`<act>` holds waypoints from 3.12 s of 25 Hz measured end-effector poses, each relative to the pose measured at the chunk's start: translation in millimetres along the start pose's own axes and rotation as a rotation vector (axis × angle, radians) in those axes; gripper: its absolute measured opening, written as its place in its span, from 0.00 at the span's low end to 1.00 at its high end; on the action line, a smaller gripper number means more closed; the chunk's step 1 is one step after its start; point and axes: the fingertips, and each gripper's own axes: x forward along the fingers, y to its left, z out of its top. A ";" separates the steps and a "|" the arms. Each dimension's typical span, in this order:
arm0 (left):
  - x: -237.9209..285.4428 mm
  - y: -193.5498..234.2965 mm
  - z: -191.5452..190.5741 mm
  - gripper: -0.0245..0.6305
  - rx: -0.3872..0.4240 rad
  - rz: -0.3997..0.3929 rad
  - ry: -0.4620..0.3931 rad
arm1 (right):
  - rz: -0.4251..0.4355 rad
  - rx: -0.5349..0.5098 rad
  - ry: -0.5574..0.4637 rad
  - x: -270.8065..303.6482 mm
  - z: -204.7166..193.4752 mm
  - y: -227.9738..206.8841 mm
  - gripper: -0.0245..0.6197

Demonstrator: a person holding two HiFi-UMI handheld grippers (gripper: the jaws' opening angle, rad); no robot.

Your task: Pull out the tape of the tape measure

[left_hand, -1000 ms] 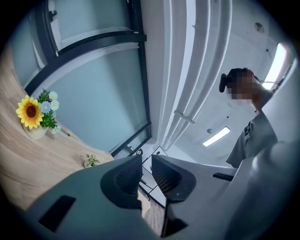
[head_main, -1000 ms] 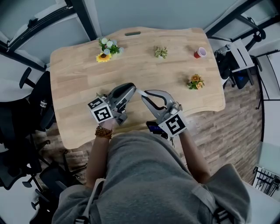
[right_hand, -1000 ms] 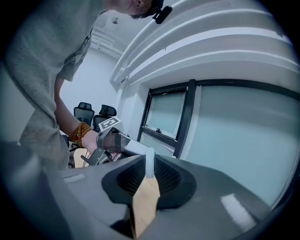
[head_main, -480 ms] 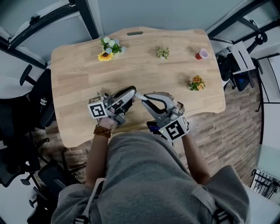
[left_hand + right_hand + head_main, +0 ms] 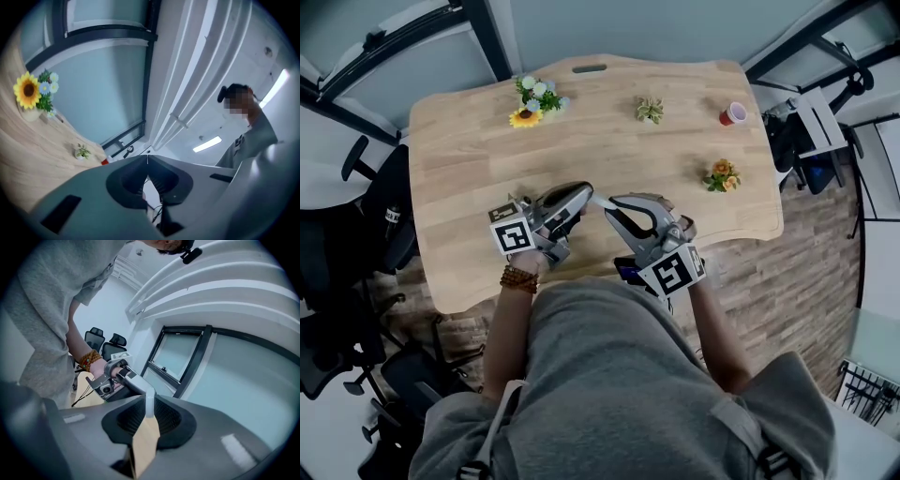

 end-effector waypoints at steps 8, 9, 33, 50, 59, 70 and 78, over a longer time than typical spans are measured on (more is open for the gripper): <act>8.2 29.5 -20.0 0.05 0.587 0.410 0.294 | 0.008 0.072 0.165 9.5 -41.6 2.6 0.14; 9.0 31.0 -22.1 0.05 0.631 0.432 0.315 | 0.009 0.086 0.183 10.2 -45.6 2.8 0.14; -9.3 63.7 -25.3 0.05 0.741 0.638 0.385 | 0.050 0.187 0.354 24.5 -74.8 14.0 0.14; -48.6 88.5 -3.7 0.05 0.681 0.791 0.321 | 0.078 0.238 0.400 14.0 -89.2 21.8 0.14; -48.6 88.9 -3.8 0.05 0.734 0.810 0.333 | 0.096 0.221 0.422 14.5 -97.0 26.1 0.14; -58.4 93.4 2.7 0.05 0.756 0.872 0.319 | 0.098 0.189 0.457 15.2 -104.4 29.3 0.14; -82.7 102.1 16.0 0.05 0.693 0.931 0.264 | 0.095 0.191 0.493 2.8 -121.0 27.6 0.14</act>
